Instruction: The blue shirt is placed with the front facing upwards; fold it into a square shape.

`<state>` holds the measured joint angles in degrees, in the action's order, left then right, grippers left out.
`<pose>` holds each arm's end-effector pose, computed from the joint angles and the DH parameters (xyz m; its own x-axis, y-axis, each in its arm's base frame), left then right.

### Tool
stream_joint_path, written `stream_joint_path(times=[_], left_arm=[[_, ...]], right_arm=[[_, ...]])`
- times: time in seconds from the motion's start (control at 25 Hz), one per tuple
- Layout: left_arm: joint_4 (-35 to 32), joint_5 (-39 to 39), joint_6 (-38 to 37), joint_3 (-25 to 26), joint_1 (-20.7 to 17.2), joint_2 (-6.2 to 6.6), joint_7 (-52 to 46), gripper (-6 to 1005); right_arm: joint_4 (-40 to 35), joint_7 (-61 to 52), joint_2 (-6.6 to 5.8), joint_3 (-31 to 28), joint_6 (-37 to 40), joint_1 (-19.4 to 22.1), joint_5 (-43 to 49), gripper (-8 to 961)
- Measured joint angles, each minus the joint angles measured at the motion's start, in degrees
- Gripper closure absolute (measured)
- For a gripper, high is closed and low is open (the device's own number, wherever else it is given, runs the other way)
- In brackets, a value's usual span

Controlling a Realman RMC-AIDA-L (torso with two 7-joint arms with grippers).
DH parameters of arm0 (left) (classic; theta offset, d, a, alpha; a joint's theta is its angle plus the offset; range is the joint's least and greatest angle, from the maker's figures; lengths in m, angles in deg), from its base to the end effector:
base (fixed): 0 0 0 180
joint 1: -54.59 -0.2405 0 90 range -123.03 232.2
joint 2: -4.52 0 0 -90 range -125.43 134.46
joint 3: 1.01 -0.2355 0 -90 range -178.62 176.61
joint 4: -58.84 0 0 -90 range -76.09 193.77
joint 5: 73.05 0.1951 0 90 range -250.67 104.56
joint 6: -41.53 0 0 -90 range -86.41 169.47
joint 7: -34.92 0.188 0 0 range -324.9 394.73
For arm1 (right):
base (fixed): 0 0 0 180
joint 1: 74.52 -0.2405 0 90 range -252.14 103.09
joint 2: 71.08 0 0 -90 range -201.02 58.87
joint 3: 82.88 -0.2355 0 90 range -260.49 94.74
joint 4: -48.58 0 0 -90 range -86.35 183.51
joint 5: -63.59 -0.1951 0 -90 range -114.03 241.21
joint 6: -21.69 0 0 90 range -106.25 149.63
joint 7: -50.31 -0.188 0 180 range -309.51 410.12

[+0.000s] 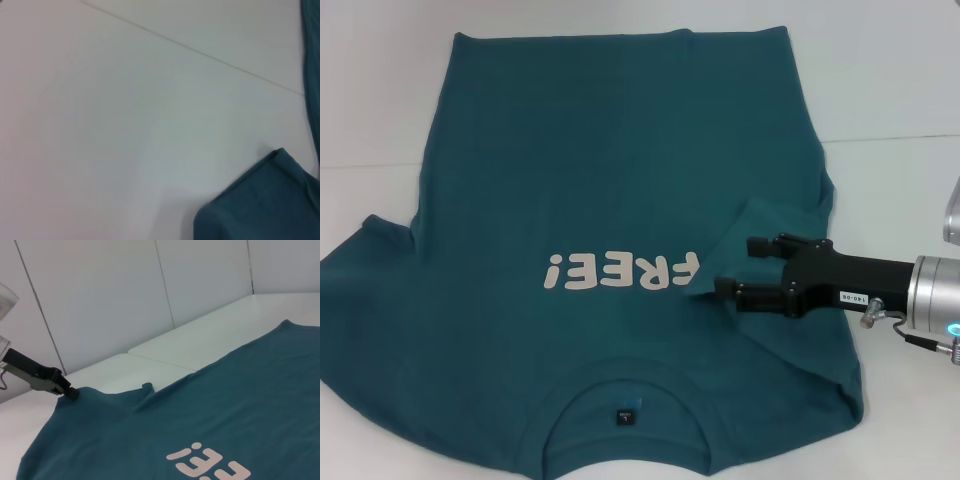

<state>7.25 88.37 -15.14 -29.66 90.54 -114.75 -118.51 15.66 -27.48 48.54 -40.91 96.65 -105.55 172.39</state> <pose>-0.3536 0.3944 0.0649 0.1338 0.7635 0.6318 0.8628 0.2239 -0.4533 0.2346 0.3554 -0.0388 0.7591 -0.3696 -0.5358 -0.5683 -0.7777 -0.2686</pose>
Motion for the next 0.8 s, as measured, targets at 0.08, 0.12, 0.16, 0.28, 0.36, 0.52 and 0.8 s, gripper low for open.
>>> stream_joint_path(times=[0.08,0.12,0.16,0.28,0.36,0.52,0.8], left_arm=[[0.0,-0.3,0.0,0.0,0.0,-0.01,0.0,964],[0.0,-0.7,-0.1,0.0,0.1,-0.07,0.0,964],[-0.1,-1.0,-0.3,-0.2,0.2,-0.16,0.0,964],[-0.8,-2.9,-1.4,-0.9,0.5,-0.61,0.3,963],[-1.4,-4.5,-2.6,-1.9,0.6,-0.91,0.5,963],[-2.7,-7.8,-5.6,-4.9,0.7,-1.52,0.6,963],[-4.0,-13.3,-9.5,-8.8,0.5,-3.21,2.0,962]], right_arm=[[0.0,0.0,0.0,0.1,-0.1,0.0,0.0,8],[0.0,0.0,0.0,0.1,-0.1,-0.1,0.0,8],[0.0,0.0,0.0,0.1,-0.1,-0.1,0.0,8],[0.0,0.0,0.0,-0.1,-0.2,-0.1,0.0,9],[0.0,0.0,0.0,-0.2,-0.3,-0.1,0.0,9],[0.1,0.0,0.0,-0.3,-0.8,0.0,0.0,8],[0.3,0.0,0.0,-0.2,-1.1,0.0,0.0,9]])
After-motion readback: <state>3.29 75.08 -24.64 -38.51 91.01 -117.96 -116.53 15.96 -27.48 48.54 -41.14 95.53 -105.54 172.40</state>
